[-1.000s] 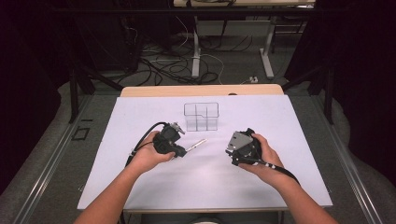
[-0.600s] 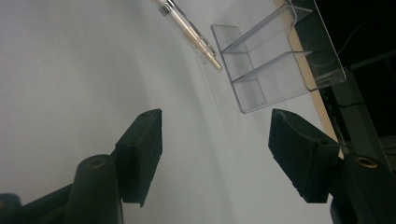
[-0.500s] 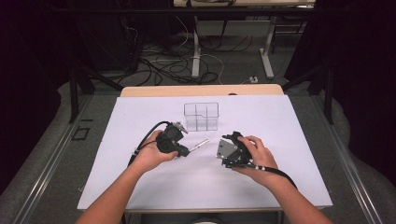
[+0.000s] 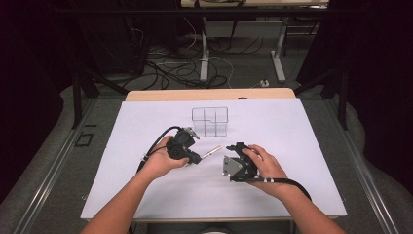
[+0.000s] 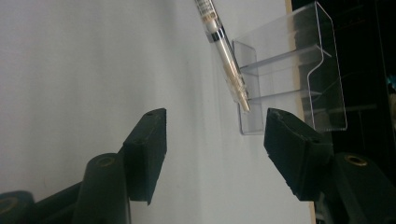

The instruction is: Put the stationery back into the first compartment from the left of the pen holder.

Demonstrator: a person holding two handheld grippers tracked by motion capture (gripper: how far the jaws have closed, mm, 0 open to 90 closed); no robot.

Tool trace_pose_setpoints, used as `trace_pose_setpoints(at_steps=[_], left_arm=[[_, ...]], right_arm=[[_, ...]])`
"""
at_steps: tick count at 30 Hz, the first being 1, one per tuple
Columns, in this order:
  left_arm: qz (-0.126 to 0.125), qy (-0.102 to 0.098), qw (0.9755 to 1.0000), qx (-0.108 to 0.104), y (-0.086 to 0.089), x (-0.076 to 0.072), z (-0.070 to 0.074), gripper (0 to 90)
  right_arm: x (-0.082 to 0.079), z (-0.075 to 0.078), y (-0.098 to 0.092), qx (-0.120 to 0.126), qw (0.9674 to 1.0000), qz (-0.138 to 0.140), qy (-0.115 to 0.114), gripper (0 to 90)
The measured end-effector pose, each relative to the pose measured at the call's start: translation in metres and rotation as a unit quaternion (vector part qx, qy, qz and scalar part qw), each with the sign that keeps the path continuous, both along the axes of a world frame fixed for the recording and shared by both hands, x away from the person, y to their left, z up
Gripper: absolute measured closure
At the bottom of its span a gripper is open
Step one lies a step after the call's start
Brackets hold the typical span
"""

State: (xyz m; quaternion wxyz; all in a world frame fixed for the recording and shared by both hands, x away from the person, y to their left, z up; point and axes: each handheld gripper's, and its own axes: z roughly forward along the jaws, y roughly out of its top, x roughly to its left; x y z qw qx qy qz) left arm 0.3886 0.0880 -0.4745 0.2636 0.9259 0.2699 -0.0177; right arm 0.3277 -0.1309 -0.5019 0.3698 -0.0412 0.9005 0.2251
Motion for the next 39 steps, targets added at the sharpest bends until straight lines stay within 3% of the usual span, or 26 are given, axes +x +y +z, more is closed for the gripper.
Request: trace_pose_setpoints(at_steps=[5, 6, 10, 17, 27, 39], left_arm=[[-0.008, 0.0, 1.0, 0.002, -0.003, 0.0, 0.0, 79.7], [-0.003, 0.003, 1.0, -0.001, -0.004, -0.001, 0.0, 79.7], [-0.008, 0.006, 1.0, 0.001, -0.006, 0.0, 0.0, 79.7], [-0.005, 0.013, 0.9999, -0.004, -0.013, 0.0, 0.005, 79.7], [-0.025, 0.015, 0.9996, 0.004, -0.028, -0.002, 0.01, 79.7], [-0.048, 0.018, 0.9987, 0.004, -0.042, -0.004, 0.013, 79.7]], right_arm=[[0.0, 0.0, 0.001, -0.003, 0.9995, 0.026, -0.018, 45.9], [-0.001, -0.001, 0.001, 0.0, 0.9997, 0.021, -0.014, 46.6], [0.0, 0.0, 0.003, -0.018, 0.9986, 0.04, -0.029, 49.8], [0.001, 0.0, 0.008, -0.038, 0.9971, 0.051, -0.042, 55.5], [0.0, -0.001, 0.014, -0.07, 0.9924, 0.073, -0.07, 58.3], [0.001, -0.004, 0.017, -0.093, 0.9888, 0.084, -0.081, 62.6]])
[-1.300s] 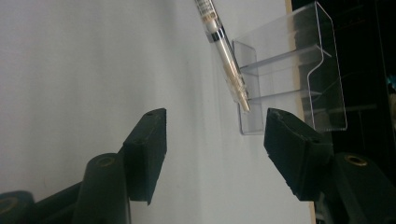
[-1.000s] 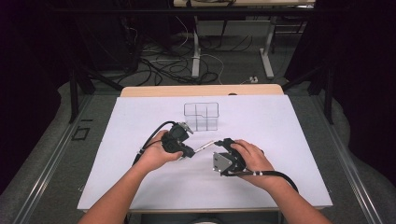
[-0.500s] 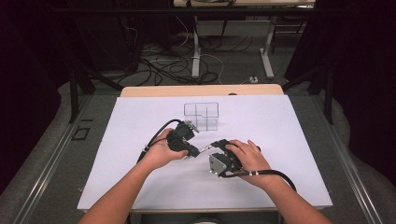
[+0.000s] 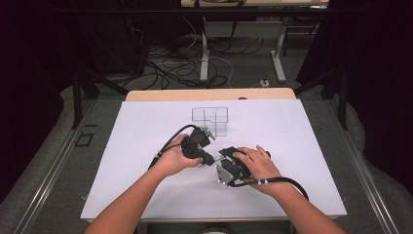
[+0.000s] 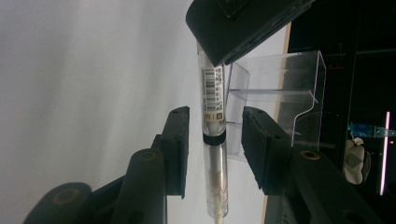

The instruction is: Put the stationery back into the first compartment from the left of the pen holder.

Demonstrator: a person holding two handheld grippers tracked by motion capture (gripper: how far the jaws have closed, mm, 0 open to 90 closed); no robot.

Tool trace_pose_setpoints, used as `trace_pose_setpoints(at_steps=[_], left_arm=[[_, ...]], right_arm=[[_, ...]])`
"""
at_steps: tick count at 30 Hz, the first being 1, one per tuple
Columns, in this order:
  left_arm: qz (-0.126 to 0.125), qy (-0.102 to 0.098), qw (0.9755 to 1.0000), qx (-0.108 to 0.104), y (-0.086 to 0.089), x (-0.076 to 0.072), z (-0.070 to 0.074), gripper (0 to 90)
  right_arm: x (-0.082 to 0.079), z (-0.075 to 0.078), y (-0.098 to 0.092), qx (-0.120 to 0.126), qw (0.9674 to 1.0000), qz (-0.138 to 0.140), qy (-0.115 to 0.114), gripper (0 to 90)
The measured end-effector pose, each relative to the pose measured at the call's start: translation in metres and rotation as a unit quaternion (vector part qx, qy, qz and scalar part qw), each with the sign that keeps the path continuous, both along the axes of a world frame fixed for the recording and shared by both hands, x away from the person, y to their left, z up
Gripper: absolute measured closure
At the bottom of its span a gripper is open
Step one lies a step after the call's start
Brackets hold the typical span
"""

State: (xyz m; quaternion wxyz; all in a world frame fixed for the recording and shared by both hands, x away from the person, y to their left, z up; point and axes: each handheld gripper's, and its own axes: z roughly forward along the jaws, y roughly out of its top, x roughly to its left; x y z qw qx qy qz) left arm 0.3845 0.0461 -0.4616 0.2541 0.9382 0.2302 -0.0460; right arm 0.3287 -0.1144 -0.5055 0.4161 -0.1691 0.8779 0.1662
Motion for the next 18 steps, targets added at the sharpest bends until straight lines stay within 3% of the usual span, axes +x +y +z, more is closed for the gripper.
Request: trace_pose_setpoints(at_steps=[18], left_arm=[[-0.011, 0.002, 0.9999, -0.005, -0.0064, -0.0016, 0.0017, 79.6]], right_arm=[[-0.0019, 0.0005, 0.0047, -0.035, 0.9989, 0.03, -0.007, 78.3]])
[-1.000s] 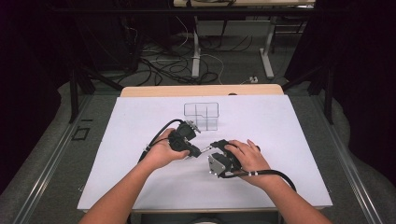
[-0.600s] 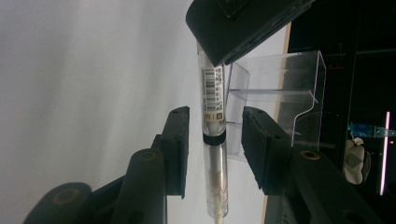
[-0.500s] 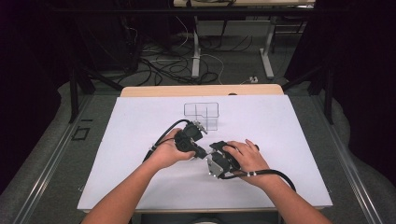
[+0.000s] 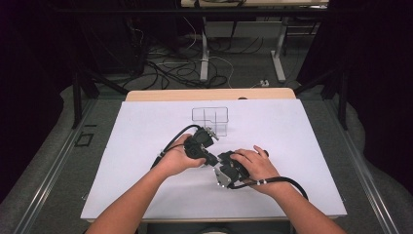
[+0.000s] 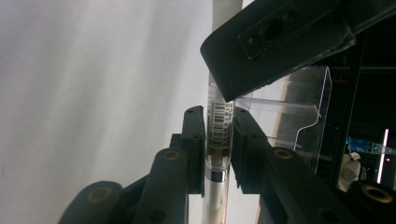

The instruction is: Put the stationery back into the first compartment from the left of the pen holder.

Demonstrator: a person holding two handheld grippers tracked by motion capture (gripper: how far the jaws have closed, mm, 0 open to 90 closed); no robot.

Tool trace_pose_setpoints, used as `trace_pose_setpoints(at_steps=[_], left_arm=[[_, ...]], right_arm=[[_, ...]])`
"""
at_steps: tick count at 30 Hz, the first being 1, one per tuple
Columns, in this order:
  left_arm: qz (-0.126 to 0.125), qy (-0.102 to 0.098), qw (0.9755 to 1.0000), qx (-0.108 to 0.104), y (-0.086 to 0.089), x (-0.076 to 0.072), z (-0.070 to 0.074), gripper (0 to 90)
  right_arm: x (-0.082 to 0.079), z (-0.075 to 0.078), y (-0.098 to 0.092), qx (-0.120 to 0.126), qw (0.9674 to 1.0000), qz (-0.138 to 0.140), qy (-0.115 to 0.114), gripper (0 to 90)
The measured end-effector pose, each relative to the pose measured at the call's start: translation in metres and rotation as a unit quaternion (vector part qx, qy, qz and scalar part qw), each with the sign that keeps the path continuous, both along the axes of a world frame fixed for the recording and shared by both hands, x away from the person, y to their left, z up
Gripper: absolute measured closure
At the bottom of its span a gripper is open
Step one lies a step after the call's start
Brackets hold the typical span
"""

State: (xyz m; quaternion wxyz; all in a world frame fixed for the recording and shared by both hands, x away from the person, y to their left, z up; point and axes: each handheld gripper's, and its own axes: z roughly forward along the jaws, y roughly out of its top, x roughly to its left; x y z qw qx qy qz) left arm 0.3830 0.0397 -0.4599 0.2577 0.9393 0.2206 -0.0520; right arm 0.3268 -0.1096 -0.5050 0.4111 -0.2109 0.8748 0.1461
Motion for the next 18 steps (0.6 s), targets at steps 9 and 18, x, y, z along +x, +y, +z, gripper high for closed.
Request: trace_pose_setpoints(at_steps=[9, 18], left_arm=[[-0.002, -0.006, 1.0, 0.001, 0.0001, -0.0002, -0.0002, 79.5], [0.013, -0.012, 0.9997, -0.014, 0.0075, 0.0019, -0.001, 73.4]], right_arm=[[-0.0005, 0.0003, 0.0009, -0.007, 1.0, -0.001, -0.006, 79.1], [0.0016, -0.0004, 0.0025, -0.006, 1.0, -0.002, -0.005, 79.2]])
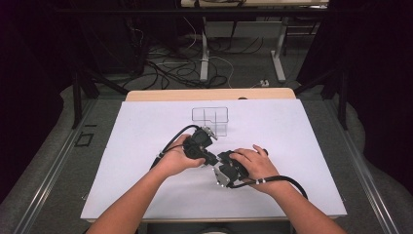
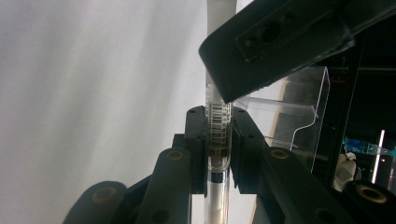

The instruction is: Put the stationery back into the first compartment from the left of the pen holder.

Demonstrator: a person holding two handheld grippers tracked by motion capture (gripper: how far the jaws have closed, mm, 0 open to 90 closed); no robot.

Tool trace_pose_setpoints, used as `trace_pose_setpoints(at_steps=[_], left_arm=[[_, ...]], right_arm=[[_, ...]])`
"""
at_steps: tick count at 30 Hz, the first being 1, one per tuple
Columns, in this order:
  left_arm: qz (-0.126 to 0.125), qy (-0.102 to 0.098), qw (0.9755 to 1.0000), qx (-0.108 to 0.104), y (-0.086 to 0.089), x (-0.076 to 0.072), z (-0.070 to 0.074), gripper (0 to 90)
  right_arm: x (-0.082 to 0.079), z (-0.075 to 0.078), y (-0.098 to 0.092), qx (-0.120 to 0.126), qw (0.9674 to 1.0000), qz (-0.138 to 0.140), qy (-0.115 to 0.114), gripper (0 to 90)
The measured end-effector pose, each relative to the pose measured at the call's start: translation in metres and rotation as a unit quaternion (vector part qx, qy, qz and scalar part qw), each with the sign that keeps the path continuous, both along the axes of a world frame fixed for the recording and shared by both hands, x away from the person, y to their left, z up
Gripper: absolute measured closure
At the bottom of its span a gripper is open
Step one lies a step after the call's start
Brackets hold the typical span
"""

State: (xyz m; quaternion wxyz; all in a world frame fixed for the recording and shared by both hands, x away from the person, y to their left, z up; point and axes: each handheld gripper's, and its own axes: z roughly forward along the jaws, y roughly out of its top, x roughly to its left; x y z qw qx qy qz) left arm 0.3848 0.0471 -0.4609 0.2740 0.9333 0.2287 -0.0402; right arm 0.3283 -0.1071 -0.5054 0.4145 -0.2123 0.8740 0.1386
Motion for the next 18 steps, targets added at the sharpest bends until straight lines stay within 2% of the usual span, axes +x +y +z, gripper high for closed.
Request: trace_pose_setpoints(at_steps=[1, 2, 5, 6, 7, 8, 10, 14, 16, 18], left_arm=[[0.009, -0.001, 1.0, -0.004, 0.002, 0.0, 0.0, 71.8], [0.015, 0.0, 0.9999, -0.007, 0.004, -0.001, 0.001, 70.1], [0.027, -0.004, 0.9995, -0.015, 0.011, -0.001, 0.001, 66.5], [0.045, 0.0, 0.9985, -0.031, 0.012, -0.003, 0.001, 65.5], [0.043, -0.003, 0.9987, -0.029, 0.016, -0.002, 0.001, 65.0], [0.049, -0.002, 0.9983, -0.032, 0.019, -0.002, 0.002, 64.2], [0.053, -0.016, 0.998, -0.032, 0.026, -0.001, 0.003, 63.2], [0.081, -0.036, 0.9953, -0.04, 0.042, 0.001, 0.005, 58.0], [0.093, -0.047, 0.9938, -0.037, 0.05, 0.004, 0.006, 54.8], [0.102, -0.061, 0.9922, -0.039, 0.059, 0.006, 0.006, 50.5]], right_arm=[[0.0, 0.001, 0.001, -0.009, 0.9999, 0.002, 0.006, 79.1], [0.001, 0.001, 0.001, -0.005, 1.0, 0.006, -0.003, 79.1], [0.002, 0.001, 0.002, 0.0, 1.0, 0.004, 0.001, 79.2], [0.002, 0.001, 0.003, -0.001, 1.0, 0.004, 0.001, 79.1], [0.002, 0.002, 0.003, -0.008, 0.9999, 0.0, 0.008, 79.2], [0.002, 0.001, 0.004, 0.002, 1.0, 0.002, 0.003, 79.2], [0.003, 0.002, 0.005, -0.005, 1.0, 0.006, 0.005, 79.2], [0.004, 0.001, 0.007, 0.006, 1.0, 0.005, 0.003, 79.2], [0.003, 0.001, 0.007, 0.01, 0.9999, -0.009, 0.009, 79.1], [0.005, 0.003, 0.009, 0.004, 1.0, 0.006, 0.002, 79.2]])
